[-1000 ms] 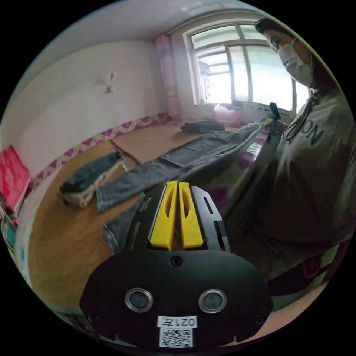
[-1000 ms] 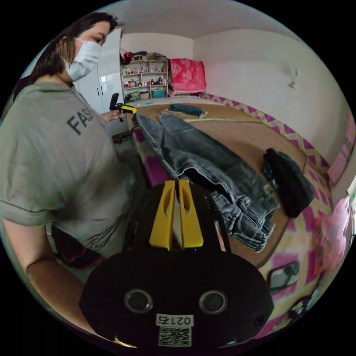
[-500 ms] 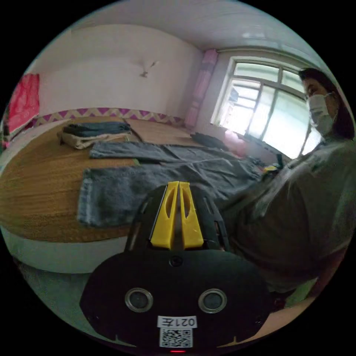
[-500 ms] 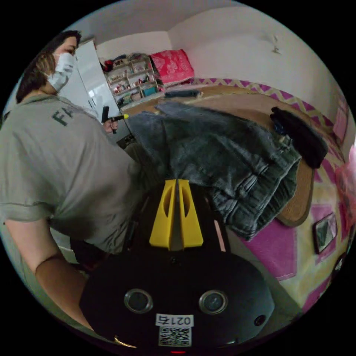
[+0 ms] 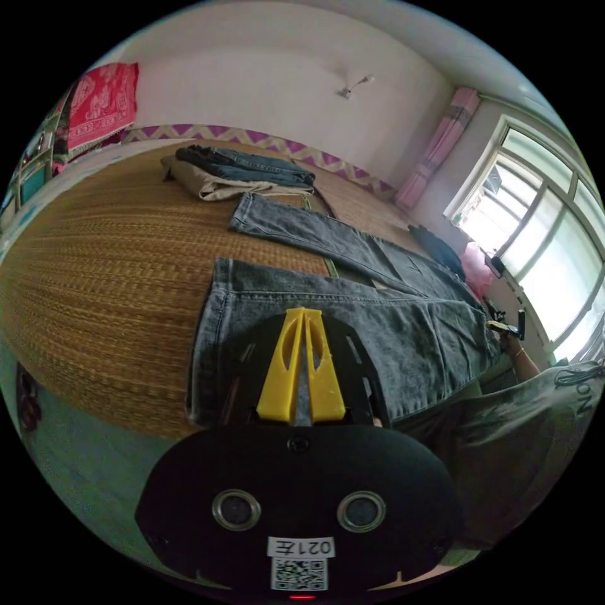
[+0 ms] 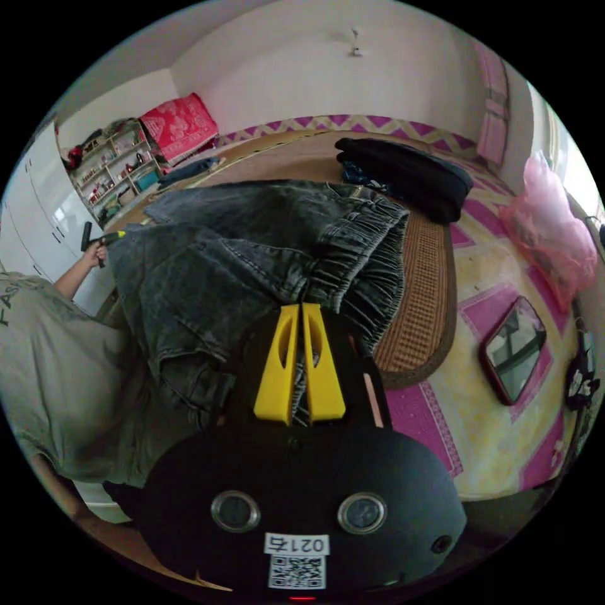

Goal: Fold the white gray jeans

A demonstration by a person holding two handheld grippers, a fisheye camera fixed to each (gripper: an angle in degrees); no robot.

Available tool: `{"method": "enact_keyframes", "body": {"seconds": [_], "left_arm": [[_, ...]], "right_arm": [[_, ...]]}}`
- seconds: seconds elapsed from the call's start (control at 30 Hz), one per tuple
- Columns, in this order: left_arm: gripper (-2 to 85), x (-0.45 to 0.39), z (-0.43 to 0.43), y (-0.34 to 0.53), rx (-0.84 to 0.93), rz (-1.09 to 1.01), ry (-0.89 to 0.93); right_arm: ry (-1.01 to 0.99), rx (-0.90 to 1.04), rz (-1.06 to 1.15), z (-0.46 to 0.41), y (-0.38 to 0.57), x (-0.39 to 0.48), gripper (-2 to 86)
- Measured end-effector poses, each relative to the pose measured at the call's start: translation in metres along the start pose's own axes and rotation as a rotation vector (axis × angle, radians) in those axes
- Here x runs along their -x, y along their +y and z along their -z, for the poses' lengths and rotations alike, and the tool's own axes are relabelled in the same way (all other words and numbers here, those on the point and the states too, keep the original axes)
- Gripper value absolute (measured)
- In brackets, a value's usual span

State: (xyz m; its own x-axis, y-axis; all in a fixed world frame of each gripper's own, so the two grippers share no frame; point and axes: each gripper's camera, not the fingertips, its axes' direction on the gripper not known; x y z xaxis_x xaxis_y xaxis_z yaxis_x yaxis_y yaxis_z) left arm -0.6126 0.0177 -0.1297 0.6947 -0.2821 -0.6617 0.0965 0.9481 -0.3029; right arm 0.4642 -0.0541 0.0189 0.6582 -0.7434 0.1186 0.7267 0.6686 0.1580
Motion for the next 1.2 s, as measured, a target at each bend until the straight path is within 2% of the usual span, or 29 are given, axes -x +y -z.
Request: {"method": "enact_keyframes", "body": {"seconds": [0.17, 0.27, 0.37, 0.43, 0.5, 0.53, 0.6, 0.73, 0.83, 0.9, 1.0, 1.2], "left_arm": [[-0.9, 0.014, 0.005, -0.013, 0.029, 0.031, -0.008], [-0.8, 0.014, 0.026, 0.000, -0.083, 0.043, 0.000], [-0.4, -0.003, 0.054, 0.019, -0.170, 0.058, -0.073], [0.5, -0.024, 0.069, 0.028, -0.182, -0.010, -0.153], [10.3, -0.041, 0.085, 0.036, -0.171, -0.008, -0.127], [11.9, -0.042, 0.088, 0.037, -0.159, 0.007, -0.097], [16.0, -0.039, 0.102, 0.048, -0.160, 0.104, -0.021], [15.9, -0.019, 0.117, 0.076, -0.216, 0.292, 0.023], [15.0, 0.000, 0.117, 0.097, -0.215, 0.410, 0.020], [14.5, 0.011, 0.115, 0.106, -0.201, 0.467, 0.033], [13.7, 0.019, 0.113, 0.115, -0.184, 0.523, 0.057], [12.1, 0.030, 0.111, 0.132, -0.182, 0.641, 0.091]], "right_arm": [[0.008, 0.049, 0.008, 0.015, -0.001, 0.010, -0.6], [0.023, -0.121, -0.079, 0.050, 0.022, 0.024, -0.3], [0.171, -0.163, -0.165, 0.069, 0.052, 0.058, 1.0], [0.301, -0.164, -0.236, 0.076, 0.072, 0.082, 4.1], [0.329, -0.183, -0.328, 0.088, 0.100, 0.103, 8.1], [0.328, -0.185, -0.367, 0.090, 0.107, 0.105, 9.0], [0.284, -0.198, -0.532, 0.095, 0.140, 0.109, 11.4], [0.193, -0.237, -0.752, 0.088, 0.194, 0.105, 12.2], [0.040, -0.271, -0.865, 0.072, 0.225, 0.092, 12.5], [-0.130, -0.323, -0.948, 0.057, 0.243, 0.078, 12.3], [-0.290, -0.376, -1.014, 0.041, 0.259, 0.068, 11.8], [-0.446, -0.423, -1.066, 0.020, 0.277, 0.060, 9.5]]}}
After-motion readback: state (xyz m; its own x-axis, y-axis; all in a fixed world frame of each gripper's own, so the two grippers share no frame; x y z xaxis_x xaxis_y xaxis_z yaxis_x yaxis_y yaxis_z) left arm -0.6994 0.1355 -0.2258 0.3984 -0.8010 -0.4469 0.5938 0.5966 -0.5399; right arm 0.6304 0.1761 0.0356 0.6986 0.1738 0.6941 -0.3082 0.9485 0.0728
